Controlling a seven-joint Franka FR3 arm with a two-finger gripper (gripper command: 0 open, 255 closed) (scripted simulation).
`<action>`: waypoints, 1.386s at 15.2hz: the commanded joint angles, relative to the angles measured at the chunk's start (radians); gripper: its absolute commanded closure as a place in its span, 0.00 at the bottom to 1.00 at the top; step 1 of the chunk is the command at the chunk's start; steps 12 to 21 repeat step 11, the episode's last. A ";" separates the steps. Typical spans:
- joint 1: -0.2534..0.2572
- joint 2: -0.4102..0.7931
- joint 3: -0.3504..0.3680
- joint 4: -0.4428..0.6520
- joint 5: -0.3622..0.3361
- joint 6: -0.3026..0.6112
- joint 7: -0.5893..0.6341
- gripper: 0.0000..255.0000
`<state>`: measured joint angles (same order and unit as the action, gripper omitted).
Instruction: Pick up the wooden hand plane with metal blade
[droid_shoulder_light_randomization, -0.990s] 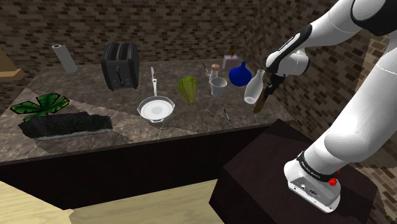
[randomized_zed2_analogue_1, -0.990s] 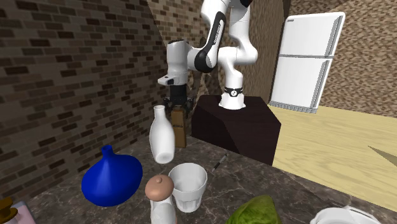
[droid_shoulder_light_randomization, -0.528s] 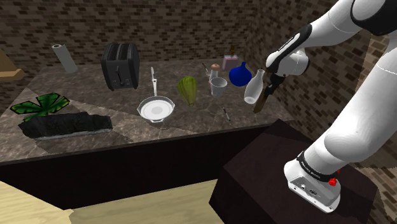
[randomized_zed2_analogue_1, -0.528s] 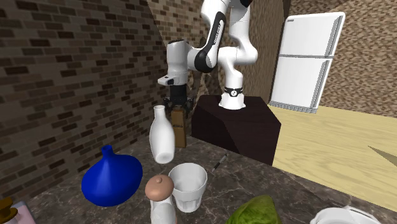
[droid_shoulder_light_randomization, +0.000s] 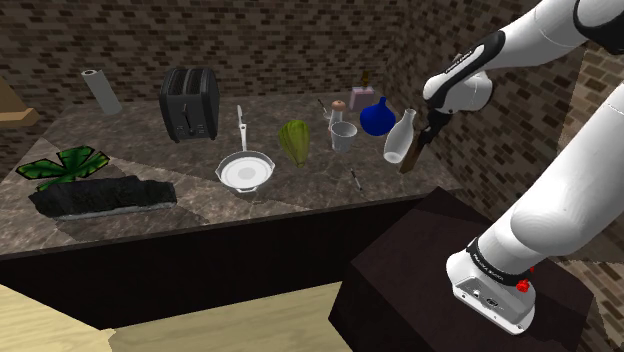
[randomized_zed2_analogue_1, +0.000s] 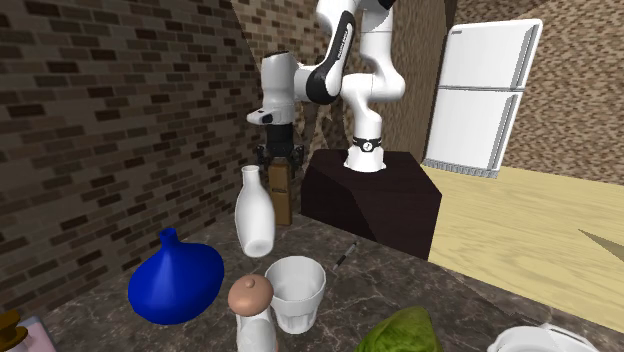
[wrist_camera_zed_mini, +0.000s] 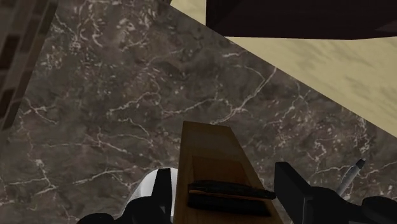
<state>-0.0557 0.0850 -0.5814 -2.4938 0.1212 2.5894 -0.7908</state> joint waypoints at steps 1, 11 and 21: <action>0.004 -0.029 -0.008 0.002 -0.033 -0.025 0.024 1.00; 0.001 -0.142 -0.013 0.025 -0.145 -0.141 0.106 1.00; 0.001 -0.142 -0.013 0.025 -0.145 -0.141 0.106 1.00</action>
